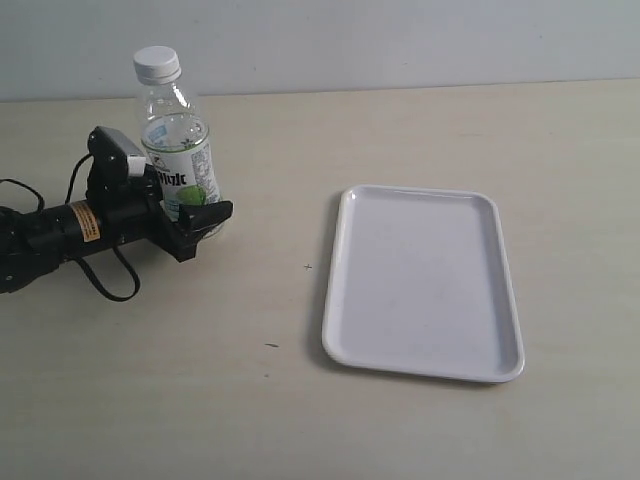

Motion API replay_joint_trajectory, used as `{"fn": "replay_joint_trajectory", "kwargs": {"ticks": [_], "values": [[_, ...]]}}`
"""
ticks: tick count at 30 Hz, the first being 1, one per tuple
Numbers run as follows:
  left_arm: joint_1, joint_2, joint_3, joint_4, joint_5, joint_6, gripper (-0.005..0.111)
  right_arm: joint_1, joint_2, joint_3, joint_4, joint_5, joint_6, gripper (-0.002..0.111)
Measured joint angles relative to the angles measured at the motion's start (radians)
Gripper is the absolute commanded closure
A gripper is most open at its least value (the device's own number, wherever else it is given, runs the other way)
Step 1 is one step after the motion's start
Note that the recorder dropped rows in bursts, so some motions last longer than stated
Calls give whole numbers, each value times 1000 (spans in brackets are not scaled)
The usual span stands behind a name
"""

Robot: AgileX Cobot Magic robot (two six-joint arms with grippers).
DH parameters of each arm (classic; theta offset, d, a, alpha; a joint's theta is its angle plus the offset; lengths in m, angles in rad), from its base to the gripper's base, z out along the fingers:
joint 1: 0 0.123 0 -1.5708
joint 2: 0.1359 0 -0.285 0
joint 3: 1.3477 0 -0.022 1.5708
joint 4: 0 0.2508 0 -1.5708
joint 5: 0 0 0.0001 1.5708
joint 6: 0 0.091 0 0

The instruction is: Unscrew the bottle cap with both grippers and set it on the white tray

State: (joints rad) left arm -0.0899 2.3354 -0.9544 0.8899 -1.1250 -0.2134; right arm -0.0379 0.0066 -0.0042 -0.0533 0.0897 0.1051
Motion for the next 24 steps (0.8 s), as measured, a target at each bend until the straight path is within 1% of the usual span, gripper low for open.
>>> {"fn": "replay_joint_trajectory", "kwargs": {"ticks": [24], "values": [[0, 0, 0, -8, 0, 0, 107, 0, 0, 0, 0, 0, 0, 108]]}}
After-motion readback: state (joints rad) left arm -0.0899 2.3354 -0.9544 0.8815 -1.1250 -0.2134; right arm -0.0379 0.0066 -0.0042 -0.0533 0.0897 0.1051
